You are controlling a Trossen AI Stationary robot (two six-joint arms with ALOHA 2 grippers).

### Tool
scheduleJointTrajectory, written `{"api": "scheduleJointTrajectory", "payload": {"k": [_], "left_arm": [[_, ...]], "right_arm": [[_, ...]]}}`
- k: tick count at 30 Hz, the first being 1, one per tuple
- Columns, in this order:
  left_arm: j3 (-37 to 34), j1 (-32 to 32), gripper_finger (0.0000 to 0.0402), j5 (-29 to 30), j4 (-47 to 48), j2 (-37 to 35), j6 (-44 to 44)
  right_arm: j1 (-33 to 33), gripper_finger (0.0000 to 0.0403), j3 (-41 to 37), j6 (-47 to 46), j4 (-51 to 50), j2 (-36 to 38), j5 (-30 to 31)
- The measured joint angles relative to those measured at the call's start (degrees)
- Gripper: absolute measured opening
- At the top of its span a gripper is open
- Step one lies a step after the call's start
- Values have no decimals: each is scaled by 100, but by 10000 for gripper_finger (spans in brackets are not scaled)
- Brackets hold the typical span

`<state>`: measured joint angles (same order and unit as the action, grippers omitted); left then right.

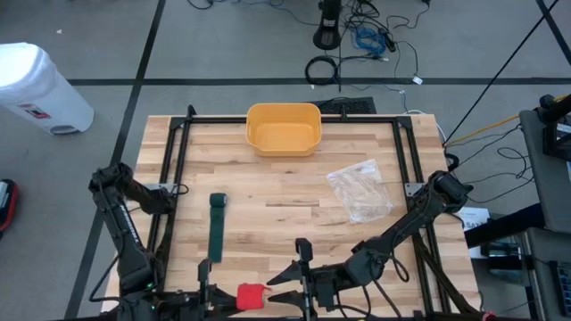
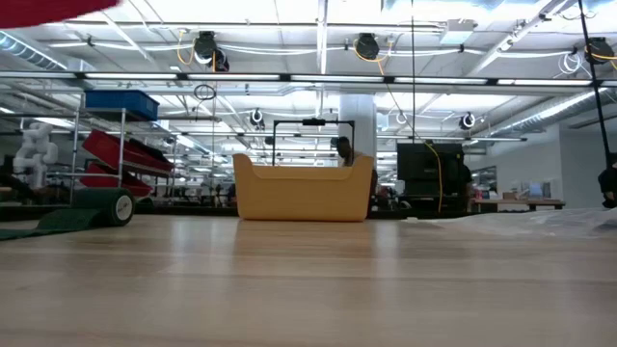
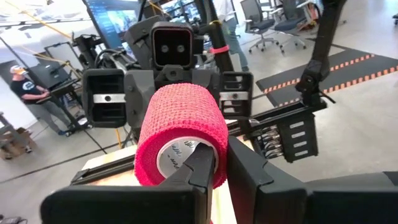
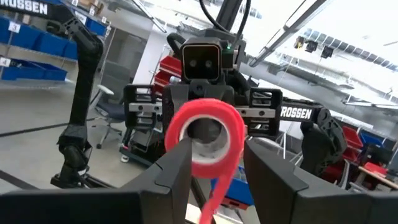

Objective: Roll bandage
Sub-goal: Roll the red bandage

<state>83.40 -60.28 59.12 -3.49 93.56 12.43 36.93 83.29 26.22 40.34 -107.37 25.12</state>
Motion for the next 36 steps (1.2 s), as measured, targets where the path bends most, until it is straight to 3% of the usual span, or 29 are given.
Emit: {"api": "scheduleJointTrajectory", "payload": {"k": [24, 30, 36], "left_arm": [[0, 31, 38, -57, 13, 0, 5], [0, 31, 38, -58, 13, 0, 6], [0, 31, 38, -59, 15, 0, 33]], "right_arm": [[-125, 130, 0, -344, 25, 0, -5], [-128, 130, 0, -425, 39, 0, -450], [-147, 130, 0, -444, 52, 0, -452]]}}
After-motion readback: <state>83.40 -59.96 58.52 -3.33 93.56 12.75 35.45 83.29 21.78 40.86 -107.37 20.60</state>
